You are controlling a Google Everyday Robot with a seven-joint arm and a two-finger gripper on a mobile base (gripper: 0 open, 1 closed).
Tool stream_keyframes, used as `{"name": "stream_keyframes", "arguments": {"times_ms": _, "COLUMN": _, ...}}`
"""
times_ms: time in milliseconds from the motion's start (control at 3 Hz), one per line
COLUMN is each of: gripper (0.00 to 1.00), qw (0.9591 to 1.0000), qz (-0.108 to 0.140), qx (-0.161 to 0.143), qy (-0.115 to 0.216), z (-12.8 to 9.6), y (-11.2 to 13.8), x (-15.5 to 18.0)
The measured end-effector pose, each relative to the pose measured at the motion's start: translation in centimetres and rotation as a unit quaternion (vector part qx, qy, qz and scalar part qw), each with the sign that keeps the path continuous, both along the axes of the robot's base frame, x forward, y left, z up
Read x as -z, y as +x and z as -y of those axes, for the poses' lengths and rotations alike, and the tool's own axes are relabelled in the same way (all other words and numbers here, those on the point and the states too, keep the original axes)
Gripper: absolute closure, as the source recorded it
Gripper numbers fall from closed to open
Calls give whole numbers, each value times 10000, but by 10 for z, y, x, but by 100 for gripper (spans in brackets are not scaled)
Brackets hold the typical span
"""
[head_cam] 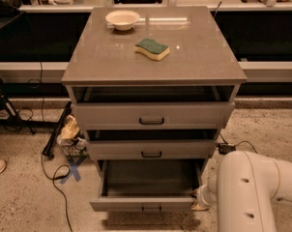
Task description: Open bottom drawer
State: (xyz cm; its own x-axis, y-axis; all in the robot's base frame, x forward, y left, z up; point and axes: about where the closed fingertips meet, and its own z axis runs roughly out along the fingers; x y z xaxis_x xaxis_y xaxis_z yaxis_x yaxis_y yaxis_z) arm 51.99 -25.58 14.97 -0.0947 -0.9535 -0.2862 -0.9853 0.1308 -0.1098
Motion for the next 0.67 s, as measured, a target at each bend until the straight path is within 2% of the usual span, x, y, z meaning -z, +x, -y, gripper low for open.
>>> {"name": "stream_keyframes", "arguments": {"times_ms": 667, "gripper": 100, "qw": 10000, "qz": -1, "qx": 0, "qy": 0, "z": -1, "y": 0, "x": 0}}
